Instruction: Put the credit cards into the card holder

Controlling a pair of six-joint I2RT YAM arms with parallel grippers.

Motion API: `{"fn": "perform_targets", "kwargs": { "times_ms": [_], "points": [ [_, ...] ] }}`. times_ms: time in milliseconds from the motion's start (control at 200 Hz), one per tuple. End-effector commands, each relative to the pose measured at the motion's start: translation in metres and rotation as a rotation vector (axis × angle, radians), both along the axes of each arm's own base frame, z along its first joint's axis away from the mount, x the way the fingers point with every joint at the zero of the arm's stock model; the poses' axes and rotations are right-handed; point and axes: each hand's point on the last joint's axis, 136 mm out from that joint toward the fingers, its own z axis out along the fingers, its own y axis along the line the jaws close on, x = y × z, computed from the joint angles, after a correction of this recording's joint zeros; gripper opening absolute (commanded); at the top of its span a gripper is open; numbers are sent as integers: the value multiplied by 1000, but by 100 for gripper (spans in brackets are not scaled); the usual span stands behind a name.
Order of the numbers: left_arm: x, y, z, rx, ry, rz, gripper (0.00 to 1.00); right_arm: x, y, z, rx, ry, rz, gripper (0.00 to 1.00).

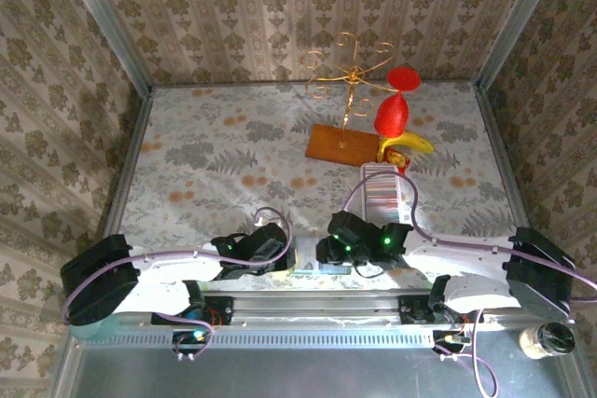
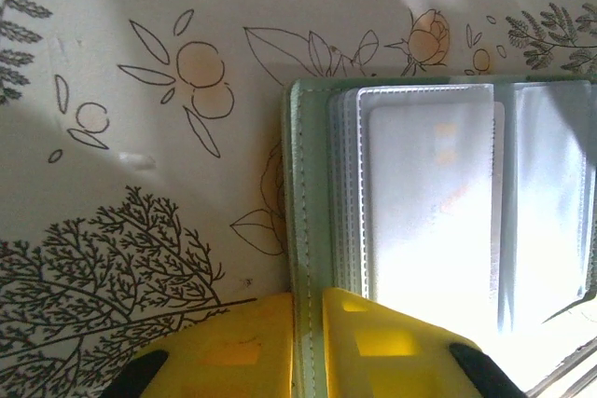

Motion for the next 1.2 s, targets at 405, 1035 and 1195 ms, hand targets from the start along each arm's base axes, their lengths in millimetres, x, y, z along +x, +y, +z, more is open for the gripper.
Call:
{"fn": "perform_targets", "kwargs": {
  "times_ms": [405,1035,1195],
  "points": [
    [-2,2,3,-11,-3,18,16,-12,-28,-37,-221,34,-37,47],
    [-2,5,3,-16,-6,26,16,-1,8,-17,-96,-5,-39,49],
    [-2,4,4,-18,-8,28,16,1,3,-10,-95,-21,-54,49]
  ]
}}
